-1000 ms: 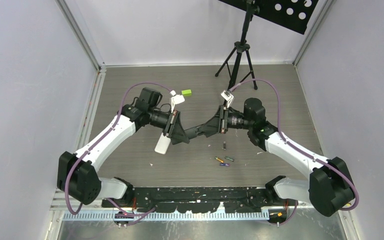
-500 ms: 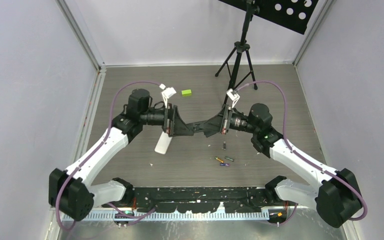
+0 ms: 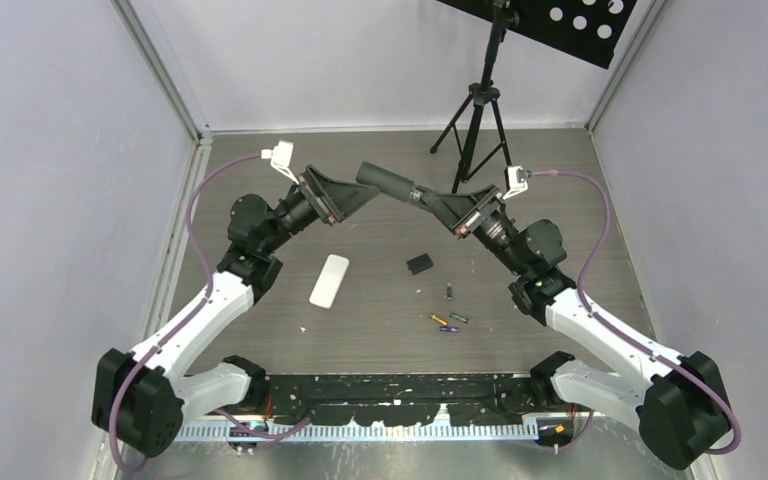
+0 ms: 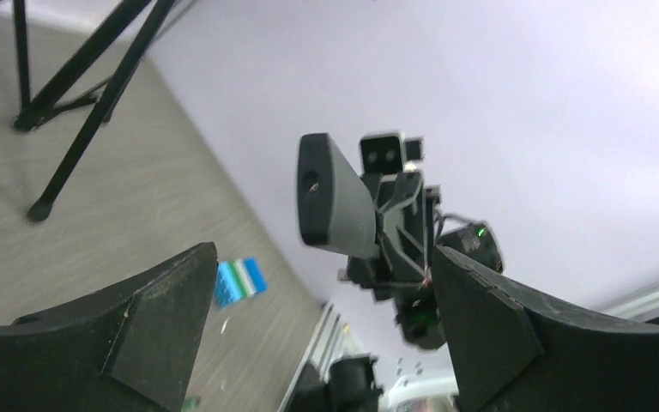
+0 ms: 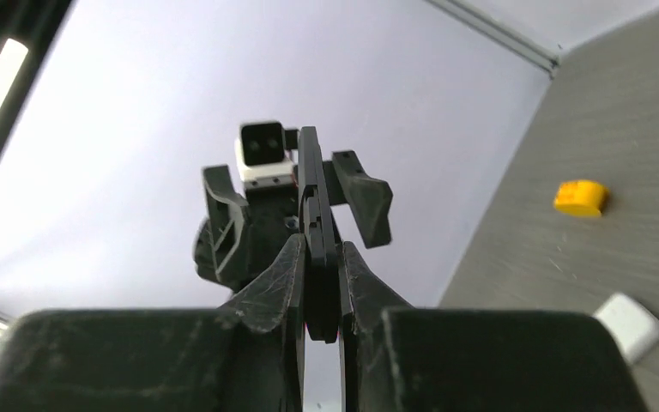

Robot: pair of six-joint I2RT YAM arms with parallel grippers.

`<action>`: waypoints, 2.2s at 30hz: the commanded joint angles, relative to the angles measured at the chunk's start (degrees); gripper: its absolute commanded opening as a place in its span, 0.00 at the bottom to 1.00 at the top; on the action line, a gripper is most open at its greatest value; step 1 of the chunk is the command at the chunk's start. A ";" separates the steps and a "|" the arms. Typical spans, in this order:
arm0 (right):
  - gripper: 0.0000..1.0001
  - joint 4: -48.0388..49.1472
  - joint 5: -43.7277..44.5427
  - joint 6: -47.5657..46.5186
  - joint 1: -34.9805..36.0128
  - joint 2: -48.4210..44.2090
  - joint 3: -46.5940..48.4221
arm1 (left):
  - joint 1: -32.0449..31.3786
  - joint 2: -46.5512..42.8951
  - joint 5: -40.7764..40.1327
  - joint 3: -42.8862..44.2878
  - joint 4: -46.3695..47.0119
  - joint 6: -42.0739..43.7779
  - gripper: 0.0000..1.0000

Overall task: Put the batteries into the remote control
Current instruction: Adjust the remote control, then pick up the battery from the center of the board.

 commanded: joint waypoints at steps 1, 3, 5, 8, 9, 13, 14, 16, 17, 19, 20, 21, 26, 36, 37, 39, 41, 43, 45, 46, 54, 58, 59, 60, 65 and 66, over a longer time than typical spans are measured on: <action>0.00 9.88 7.75 4.16 1.13 2.63 2.02 | 0.10 3.66 -5.50 -0.73 25.03 -12.41 0.96; 0.00 9.39 8.18 4.64 2.35 4.92 3.59 | 0.00 5.92 -5.69 0.04 29.83 -15.00 0.95; 0.00 10.01 9.82 4.51 4.24 7.02 4.55 | -0.24 7.64 -5.81 1.08 31.62 -16.49 0.91; 0.00 11.97 11.97 4.01 7.22 9.86 5.30 | -0.45 9.01 -6.52 1.48 32.82 -17.41 0.78; 0.00 12.56 13.01 4.09 8.11 10.61 5.27 | -0.49 8.95 -7.36 0.76 33.85 -17.40 0.74; 0.01 14.60 17.82 4.05 11.05 13.09 4.85 | -0.54 7.03 -12.45 -3.10 36.16 -16.40 0.57; 0.01 14.82 19.15 3.78 11.57 13.49 4.64 | -0.54 6.59 -12.79 -3.54 36.08 -16.07 0.52; 0.00 15.39 20.69 3.05 12.48 14.13 4.33 | -0.62 6.27 -12.78 -4.10 36.07 -15.80 0.42; 0.00 15.62 22.14 2.66 12.93 14.52 4.22 | -0.70 6.09 -12.89 -4.56 36.30 -15.80 0.38; 0.00 15.80 23.95 2.47 13.45 15.46 4.37 | -0.80 5.68 -14.13 -6.08 37.74 -15.72 0.28; 0.00 16.16 24.17 2.38 13.55 16.19 4.65 | -0.80 5.45 -15.03 -7.00 38.65 -15.66 0.21; 0.00 16.67 23.84 2.06 13.65 16.92 5.04 | -0.80 5.25 -16.06 -7.84 39.46 -15.59 0.14; 0.63 15.93 20.96 -0.98 13.69 16.61 4.82 | -0.08 5.39 -13.34 -7.93 38.80 -12.29 0.00; 0.90 -15.68 7.15 -18.77 11.12 1.02 6.68 | 11.26 17.57 17.24 -5.34 47.43 -14.85 0.00; 0.89 -19.49 7.26 -20.52 11.02 -0.51 6.81 | 11.88 19.13 19.48 -5.07 50.27 -16.53 0.00; 0.88 -29.34 9.24 -23.05 10.64 -3.21 8.91 | 12.44 21.25 22.88 -4.52 52.62 -18.32 0.00; 0.82 -41.09 13.09 -25.66 10.29 -4.47 12.33 | 12.43 22.08 24.33 -5.08 52.68 -18.43 0.00; 0.76 -51.35 17.94 -28.14 10.24 -4.55 15.29 | 12.38 22.28 25.59 -5.69 52.68 -18.22 0.00; 0.69 -58.97 21.65 -29.52 10.03 -3.54 17.68 | 12.37 22.52 27.15 -6.15 52.43 -18.14 0.00; 0.66 -62.67 22.90 -29.68 9.94 -2.74 18.73 | 12.39 22.58 27.89 -6.30 52.07 -18.17 0.00; 0.61 -77.27 28.83 -27.60 9.80 6.40 19.11 | 10.39 19.82 30.78 -8.25 38.82 -11.30 0.00; 0.61 -78.33 30.47 -26.58 9.71 12.05 17.77 | 4.05 14.52 27.65 -5.88 10.39 5.36 0.00; 0.61 -78.30 30.58 -26.35 9.71 13.62 17.66 | 2.00 13.27 25.75 -4.49 2.91 10.42 0.00; 0.60 -77.96 30.73 -26.11 9.71 15.75 17.55 | 0.14 12.41 23.87 -3.05 -4.08 15.65 0.00; 0.54 -75.54 30.91 -26.14 9.33 22.99 17.78 | -2.38 12.45 23.43 -2.33 -6.74 19.01 0.00; 0.53 -74.62 30.85 -26.34 9.24 24.20 17.72 | -2.45 12.86 24.19 -2.82 -4.53 17.81 0.00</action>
